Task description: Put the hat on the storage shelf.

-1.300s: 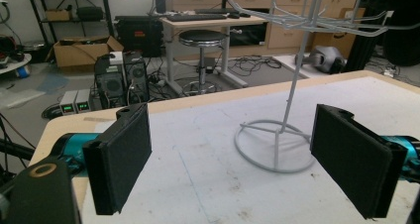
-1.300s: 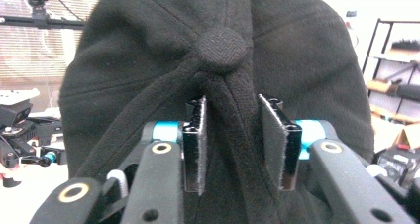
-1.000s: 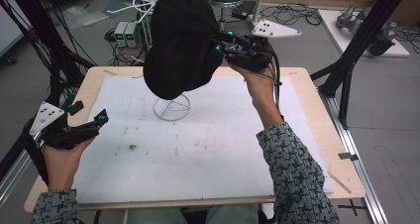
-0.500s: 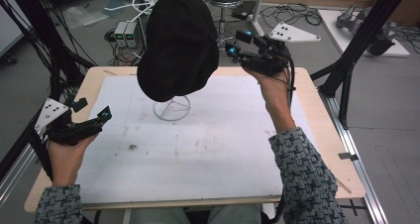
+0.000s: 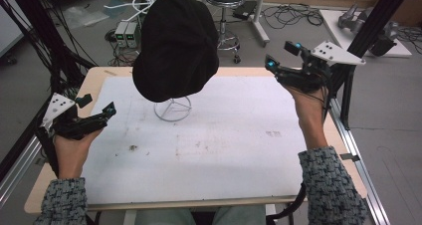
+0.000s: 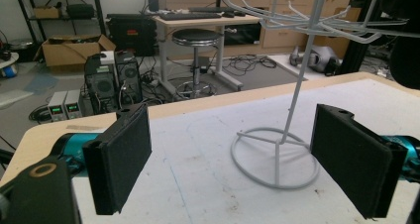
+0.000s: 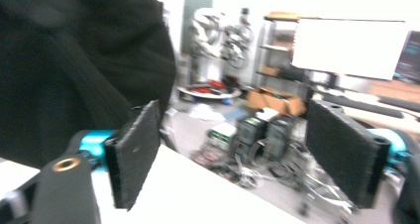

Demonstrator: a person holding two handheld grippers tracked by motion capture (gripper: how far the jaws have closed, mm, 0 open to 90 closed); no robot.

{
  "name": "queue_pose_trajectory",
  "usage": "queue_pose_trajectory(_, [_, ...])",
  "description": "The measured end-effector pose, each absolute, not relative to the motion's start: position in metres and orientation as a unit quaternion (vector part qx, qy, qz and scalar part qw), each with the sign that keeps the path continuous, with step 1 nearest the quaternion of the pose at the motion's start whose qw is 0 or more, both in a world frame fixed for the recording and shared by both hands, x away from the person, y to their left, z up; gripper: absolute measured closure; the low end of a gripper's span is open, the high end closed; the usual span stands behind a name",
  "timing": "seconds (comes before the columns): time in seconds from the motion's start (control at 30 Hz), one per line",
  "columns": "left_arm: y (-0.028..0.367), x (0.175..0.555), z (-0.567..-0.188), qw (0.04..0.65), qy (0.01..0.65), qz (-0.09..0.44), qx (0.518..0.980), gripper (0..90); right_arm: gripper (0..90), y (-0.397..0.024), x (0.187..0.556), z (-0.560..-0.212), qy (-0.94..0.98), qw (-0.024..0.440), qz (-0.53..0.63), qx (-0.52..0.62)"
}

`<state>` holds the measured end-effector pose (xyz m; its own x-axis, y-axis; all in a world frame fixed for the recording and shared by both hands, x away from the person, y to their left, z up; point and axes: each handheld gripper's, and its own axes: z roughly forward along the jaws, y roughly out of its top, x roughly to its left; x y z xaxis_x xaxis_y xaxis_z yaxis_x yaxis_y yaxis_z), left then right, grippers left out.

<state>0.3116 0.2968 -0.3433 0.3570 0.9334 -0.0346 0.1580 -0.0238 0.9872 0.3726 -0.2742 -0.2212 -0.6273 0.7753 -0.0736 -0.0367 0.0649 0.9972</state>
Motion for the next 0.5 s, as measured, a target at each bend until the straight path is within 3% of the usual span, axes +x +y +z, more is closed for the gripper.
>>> queue_pose_trajectory(0.23, [0.294,0.317,-0.341,0.535,0.442,0.36,0.624,16.2,12.9,-0.304,0.357,-0.234,0.65,0.36,0.585,0.324])
queue_pose_trajectory(0.5, [0.287,0.32,-0.341,0.531,0.436,0.359,0.632,16.2,12.6,-0.333,0.34,-0.248,0.634,0.375,0.566,0.369])
